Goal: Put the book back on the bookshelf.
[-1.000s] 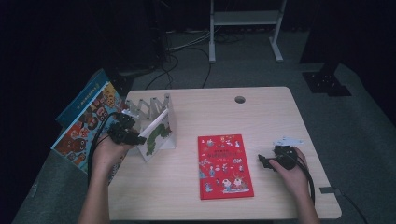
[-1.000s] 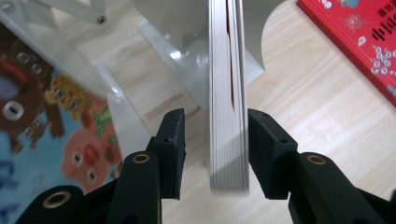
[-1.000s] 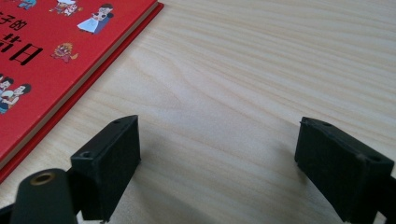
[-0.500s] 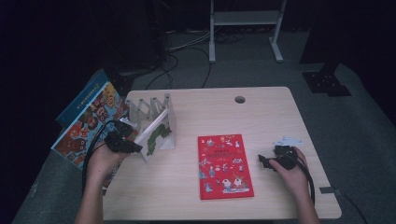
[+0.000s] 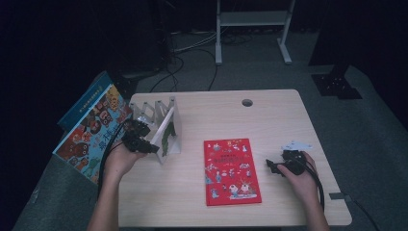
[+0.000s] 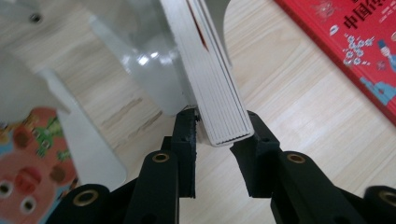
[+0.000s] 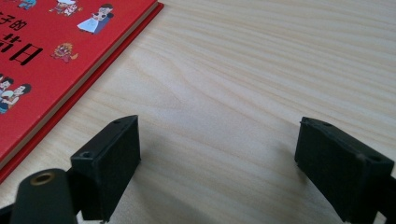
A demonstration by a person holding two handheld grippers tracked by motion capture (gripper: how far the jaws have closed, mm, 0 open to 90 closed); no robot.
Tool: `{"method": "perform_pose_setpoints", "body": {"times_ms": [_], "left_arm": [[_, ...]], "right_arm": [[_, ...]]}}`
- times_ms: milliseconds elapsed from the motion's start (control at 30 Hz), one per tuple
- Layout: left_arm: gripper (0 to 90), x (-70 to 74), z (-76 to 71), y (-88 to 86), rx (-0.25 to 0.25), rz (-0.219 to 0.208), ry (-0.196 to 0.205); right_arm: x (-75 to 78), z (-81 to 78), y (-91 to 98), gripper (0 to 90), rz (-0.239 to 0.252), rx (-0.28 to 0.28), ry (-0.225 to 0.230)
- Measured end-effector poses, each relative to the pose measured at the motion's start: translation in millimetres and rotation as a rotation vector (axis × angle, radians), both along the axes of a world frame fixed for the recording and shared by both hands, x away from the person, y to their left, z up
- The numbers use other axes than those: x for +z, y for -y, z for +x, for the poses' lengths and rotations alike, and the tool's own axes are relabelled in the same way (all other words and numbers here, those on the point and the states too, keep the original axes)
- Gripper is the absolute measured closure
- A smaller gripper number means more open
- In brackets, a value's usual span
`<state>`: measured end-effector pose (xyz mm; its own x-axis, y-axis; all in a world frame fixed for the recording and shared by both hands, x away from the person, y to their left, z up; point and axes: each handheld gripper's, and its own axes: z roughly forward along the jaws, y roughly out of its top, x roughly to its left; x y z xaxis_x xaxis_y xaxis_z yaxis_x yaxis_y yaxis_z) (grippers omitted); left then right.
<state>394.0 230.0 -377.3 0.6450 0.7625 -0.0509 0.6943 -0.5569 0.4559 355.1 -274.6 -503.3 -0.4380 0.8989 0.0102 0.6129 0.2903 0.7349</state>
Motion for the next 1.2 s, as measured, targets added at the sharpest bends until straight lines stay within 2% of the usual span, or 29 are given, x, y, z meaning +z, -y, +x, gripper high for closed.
{"method": "perform_pose_setpoints", "body": {"times_ms": [267, 567, 600, 800, 967, 1100, 1200], "left_arm": [[65.5, -0.3, 3.1, 16.4, -0.037, -0.013, -0.006], [64.1, -1.0, 1.5, 24.5, -0.041, -0.019, -0.001], [62.7, -2.0, 2.5, 28.2, -0.055, -0.026, -0.001], [62.0, -1.5, 1.8, 36.4, -0.059, -0.008, 0.001], [61.1, -2.2, 1.0, 36.8, -0.064, -0.006, 0.007], [60.3, -3.6, -1.8, 30.7, -0.084, -0.031, 0.01], [57.0, -4.2, -5.6, 26.4, -0.09, -0.027, 0.01]], "right_arm": [[0.0, 0.0, 0.0, 13.4, 0.0, 0.0, 0.0], [0.0, 0.0, 0.0, 13.3, 0.0, 0.0, 0.0], [0.0, 0.0, 0.0, 13.3, 0.0, 0.0, 0.0], [0.0, 0.1, 0.0, 13.3, 0.0, 0.0, 0.0], [0.0, 0.0, 0.0, 13.3, 0.0, 0.0, 0.0], [0.0, 0.0, 0.0, 13.3, 0.0, 0.0, 0.0], [0.0, 0.0, 0.0, 13.3, 0.0, 0.0, 0.0]]}}
